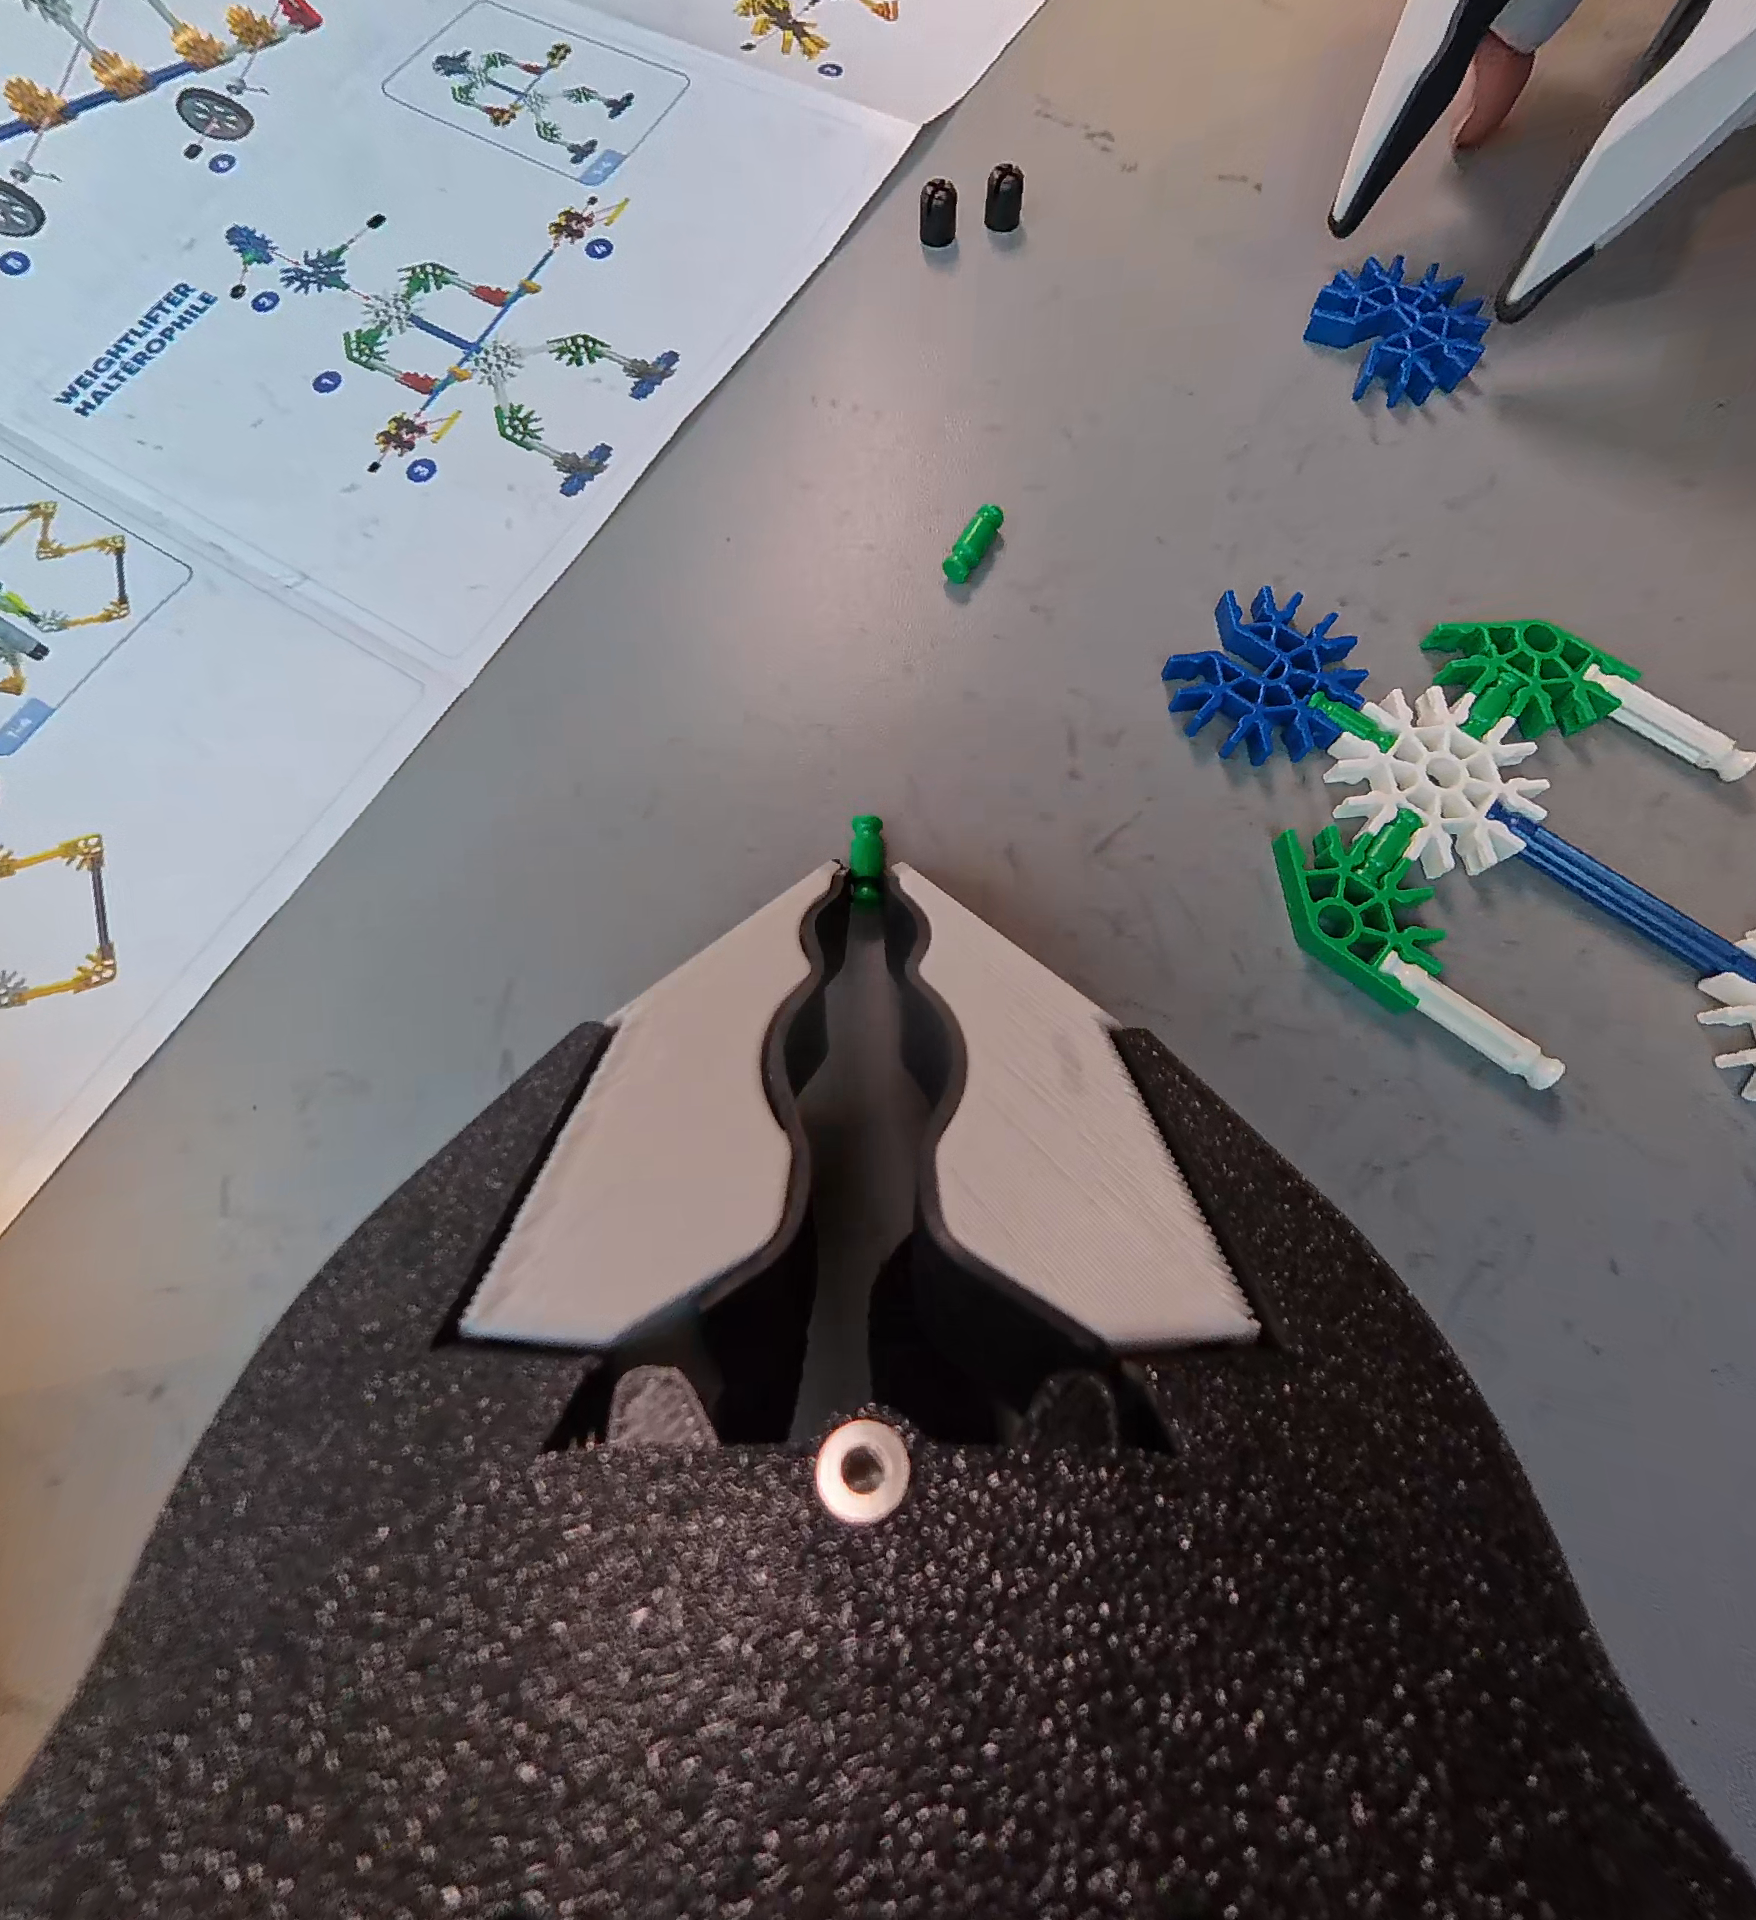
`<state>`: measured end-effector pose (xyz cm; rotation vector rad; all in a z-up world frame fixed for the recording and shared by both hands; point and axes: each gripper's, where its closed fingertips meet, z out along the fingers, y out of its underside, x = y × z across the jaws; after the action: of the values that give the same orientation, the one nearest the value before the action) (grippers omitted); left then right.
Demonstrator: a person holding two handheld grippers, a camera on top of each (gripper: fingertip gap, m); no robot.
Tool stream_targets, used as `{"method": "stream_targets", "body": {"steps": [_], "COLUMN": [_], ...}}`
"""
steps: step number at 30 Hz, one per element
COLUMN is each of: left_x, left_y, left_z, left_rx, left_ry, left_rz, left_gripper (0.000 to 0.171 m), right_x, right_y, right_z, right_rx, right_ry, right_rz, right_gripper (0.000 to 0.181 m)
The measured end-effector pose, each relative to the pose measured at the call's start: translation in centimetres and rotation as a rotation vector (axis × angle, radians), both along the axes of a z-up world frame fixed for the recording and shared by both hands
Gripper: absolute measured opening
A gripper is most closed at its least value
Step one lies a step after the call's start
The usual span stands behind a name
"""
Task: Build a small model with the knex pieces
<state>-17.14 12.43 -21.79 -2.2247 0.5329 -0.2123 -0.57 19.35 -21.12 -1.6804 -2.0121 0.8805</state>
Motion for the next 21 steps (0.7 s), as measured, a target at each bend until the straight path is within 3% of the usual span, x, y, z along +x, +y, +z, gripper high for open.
{"method": "stream_targets", "body": {"steps": [21], "left_x": [0.01], "left_y": [0.00], "left_z": [0.00], "left_rx": [-0.001], "left_ry": [-0.001], "left_rz": [0.000], "left_gripper": [0.004], "right_x": [-0.01], "right_y": [0.06], "right_z": [-0.41], "right_rx": [0.068], "right_ry": [-0.023], "right_rz": [0.011], "right_gripper": [0.037]}}
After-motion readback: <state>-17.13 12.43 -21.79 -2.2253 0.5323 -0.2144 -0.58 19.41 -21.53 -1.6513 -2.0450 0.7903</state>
